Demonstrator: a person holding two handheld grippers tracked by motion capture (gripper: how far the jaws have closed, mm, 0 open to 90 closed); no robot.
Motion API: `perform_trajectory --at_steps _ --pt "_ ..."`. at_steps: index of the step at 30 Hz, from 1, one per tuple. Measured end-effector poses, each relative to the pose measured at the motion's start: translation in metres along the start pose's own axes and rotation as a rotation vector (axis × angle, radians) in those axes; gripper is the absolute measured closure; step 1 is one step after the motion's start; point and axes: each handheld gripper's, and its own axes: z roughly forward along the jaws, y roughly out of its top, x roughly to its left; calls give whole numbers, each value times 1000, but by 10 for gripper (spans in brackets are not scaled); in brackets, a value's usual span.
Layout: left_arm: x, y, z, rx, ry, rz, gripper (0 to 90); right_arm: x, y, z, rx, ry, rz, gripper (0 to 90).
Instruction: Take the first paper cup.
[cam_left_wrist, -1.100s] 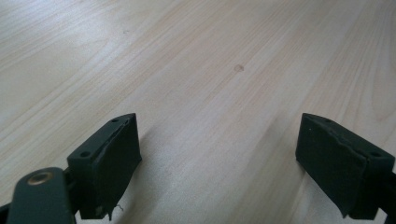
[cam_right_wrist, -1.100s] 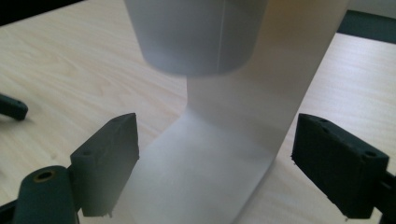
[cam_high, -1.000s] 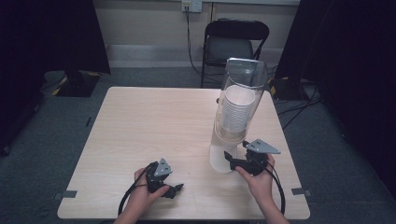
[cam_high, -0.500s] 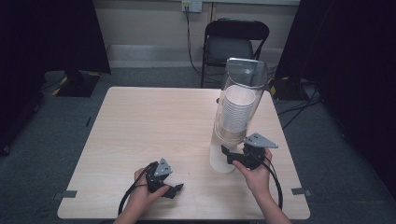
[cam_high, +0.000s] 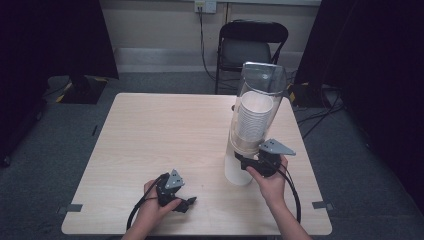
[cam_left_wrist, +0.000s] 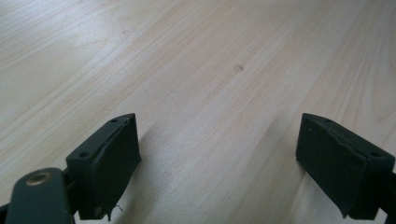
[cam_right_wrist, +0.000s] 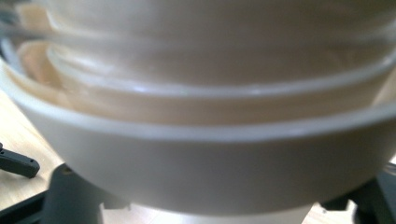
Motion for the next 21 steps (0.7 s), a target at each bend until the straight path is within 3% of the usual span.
perform_trajectory --at_steps 4,21 --pt "0 0 0 1 0 1 131 -1 0 2 -10 16 -4 322" --pt "-1 0 0 -1 -3 -8 131 -3 -4 2 -27 45 -39 350"
